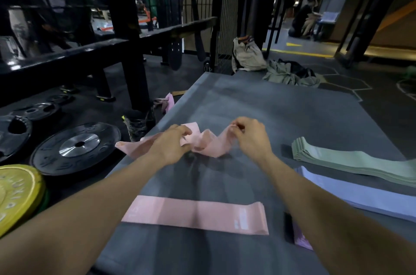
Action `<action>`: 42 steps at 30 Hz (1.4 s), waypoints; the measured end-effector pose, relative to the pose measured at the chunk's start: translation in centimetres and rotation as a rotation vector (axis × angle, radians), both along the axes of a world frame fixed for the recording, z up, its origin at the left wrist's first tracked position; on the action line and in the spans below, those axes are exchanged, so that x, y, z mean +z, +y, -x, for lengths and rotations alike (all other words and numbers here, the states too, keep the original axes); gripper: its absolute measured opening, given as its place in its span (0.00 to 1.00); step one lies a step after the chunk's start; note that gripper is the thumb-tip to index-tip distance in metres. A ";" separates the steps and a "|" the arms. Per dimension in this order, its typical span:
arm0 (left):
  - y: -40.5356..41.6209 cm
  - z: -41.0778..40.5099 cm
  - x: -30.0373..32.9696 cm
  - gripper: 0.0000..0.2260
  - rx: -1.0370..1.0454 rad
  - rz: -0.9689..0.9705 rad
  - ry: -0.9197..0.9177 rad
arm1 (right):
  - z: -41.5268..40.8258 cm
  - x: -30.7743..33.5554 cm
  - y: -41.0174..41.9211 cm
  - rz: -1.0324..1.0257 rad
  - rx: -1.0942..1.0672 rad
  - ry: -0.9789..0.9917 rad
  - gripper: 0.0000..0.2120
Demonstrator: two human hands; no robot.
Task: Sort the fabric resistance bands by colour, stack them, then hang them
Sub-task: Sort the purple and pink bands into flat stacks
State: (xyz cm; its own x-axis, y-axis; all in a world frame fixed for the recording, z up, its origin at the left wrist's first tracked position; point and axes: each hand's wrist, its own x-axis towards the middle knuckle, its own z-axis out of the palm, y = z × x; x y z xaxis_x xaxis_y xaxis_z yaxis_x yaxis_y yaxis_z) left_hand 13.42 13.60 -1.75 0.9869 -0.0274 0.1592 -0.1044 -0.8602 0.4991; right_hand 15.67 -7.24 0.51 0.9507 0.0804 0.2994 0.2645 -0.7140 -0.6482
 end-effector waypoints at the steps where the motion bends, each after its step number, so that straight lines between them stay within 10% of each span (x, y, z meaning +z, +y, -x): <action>1: -0.6 0.2 0.7 0.19 -0.014 0.032 -0.023 | 0.4 1.0 -0.1 -0.015 0.020 -0.018 0.06; 25: -6.0 8.5 16.4 0.05 -0.106 0.546 -0.156 | 10.8 18.0 -1.4 -0.138 0.031 -0.329 0.10; 42: -4.2 11.7 17.7 0.06 -0.003 0.615 -0.180 | 14.9 16.8 -3.8 -0.407 0.148 -0.019 0.15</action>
State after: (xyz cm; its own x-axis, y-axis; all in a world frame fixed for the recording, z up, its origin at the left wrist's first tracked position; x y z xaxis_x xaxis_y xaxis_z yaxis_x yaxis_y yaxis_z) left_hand 1.69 9.38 15.94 0.9431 0.1194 0.3103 -0.2347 -0.4218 0.8758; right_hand 0.80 -11.07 17.30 0.9318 0.0874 0.3522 0.3595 -0.3549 -0.8630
